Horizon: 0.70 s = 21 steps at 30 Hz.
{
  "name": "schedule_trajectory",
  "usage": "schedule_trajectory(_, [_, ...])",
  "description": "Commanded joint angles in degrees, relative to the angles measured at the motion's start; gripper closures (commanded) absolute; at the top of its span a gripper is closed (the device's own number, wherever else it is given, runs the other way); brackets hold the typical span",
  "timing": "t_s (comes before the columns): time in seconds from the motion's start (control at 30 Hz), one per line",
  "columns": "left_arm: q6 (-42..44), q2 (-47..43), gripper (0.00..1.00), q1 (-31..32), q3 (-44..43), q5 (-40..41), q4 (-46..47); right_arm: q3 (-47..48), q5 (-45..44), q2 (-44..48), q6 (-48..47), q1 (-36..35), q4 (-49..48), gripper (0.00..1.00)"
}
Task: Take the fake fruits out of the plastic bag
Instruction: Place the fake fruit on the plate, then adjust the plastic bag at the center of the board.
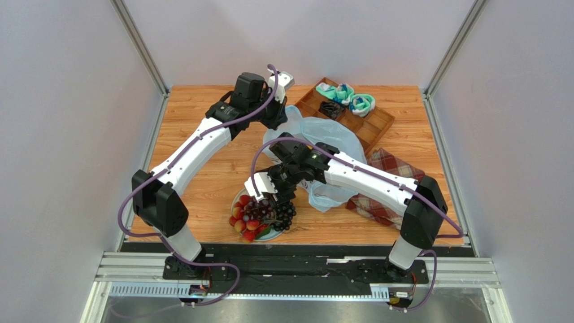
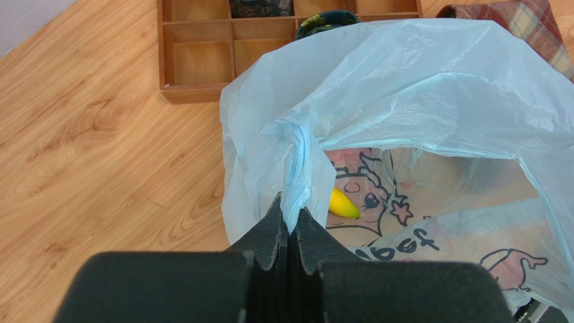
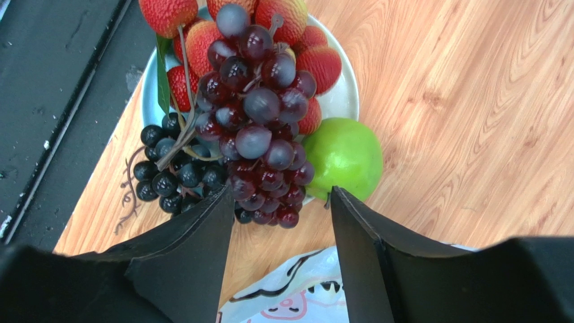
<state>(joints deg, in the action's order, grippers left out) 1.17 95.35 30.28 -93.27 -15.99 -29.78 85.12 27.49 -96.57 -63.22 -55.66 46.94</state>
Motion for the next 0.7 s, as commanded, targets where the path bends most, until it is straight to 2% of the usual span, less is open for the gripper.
schedule_trajectory(0.0, [-0.1,-1.4,1.0,-0.3,-1.1,-0.6,1.7,2.8,-4.6,4.1,2.0,1.0,0.5,0.4])
schedule_trajectory(0.17, [-0.4,-0.8,1.0,-0.2,-1.7,-1.1,1.7,6.8,-2.8,7.6,7.7,8.8,1.4,0.43])
schedule_trajectory(0.3, [-0.8,-0.2,1.0,-0.2,-2.8,-2.0,1.7,7.7,-3.3,7.0,6.9,15.3,3.2,0.55])
schedule_trajectory(0.43, [-2.2,0.3,1.0,-0.3,-3.5,-2.6,1.7,9.6,-2.9,1.9,5.7,22.2,5.2,0.6])
schedule_trajectory(0.67, [-2.4,1.1,1.0,-0.2,-4.6,-3.3,1.0,12.9,-4.4,-6.4,-2.8,25.3,8.0,0.63])
